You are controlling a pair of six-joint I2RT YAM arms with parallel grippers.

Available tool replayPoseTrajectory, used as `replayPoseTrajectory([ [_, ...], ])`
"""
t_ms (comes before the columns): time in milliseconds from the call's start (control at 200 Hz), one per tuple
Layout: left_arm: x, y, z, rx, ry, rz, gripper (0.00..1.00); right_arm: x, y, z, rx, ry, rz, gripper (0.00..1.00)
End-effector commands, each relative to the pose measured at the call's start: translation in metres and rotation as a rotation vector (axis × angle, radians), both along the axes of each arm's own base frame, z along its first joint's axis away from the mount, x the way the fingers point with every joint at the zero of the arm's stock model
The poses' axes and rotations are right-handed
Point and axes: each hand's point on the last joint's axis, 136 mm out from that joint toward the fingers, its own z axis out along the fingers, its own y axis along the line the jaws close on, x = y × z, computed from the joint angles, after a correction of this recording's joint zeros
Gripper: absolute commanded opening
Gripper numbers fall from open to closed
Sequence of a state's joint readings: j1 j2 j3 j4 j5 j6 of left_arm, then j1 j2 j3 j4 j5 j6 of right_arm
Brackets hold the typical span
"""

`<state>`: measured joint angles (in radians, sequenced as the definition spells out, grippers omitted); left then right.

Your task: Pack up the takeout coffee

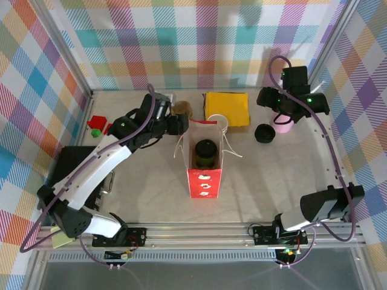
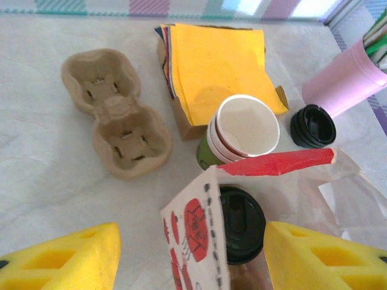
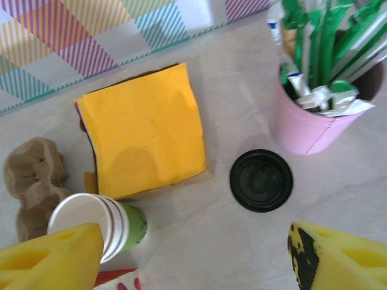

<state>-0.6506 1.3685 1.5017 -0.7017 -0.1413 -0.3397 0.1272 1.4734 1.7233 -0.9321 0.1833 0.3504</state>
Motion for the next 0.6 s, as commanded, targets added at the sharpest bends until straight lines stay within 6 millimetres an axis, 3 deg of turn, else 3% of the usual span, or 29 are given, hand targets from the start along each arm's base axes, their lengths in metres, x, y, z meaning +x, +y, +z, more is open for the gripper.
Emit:
replayPoseTrajectory([
  [0,0.002,0.017,0.03,-0.03,-0.134,0.051,0.62,0.01,-0.033,0.009,-0.091,-0.037,-0.04,0.78],
  [130,-0.006,0.027,0.031,-0.024,-0.148,0.063,0.59,0.026,-0.059,0.013,-0.133,-0.053,-0.07,0.75],
  [250,-0.01,0.033,0.026,-0.014,-0.161,0.069,0.58,0.045,-0.086,0.004,-0.127,-0.018,-0.108,0.69],
  [380,-0.013,0.033,0.028,0.015,-0.163,0.039,0.57,0.066,-0.093,-0.008,-0.112,0.008,-0.086,0.66],
  [485,-0.014,0.035,0.027,0.045,-0.16,0.03,0.57,0.074,-0.109,-0.021,-0.082,0.067,-0.125,0.64],
  [595,-0.016,0.036,0.024,0.059,-0.157,0.021,0.57,0.078,-0.124,-0.019,-0.08,0.051,-0.164,0.64],
])
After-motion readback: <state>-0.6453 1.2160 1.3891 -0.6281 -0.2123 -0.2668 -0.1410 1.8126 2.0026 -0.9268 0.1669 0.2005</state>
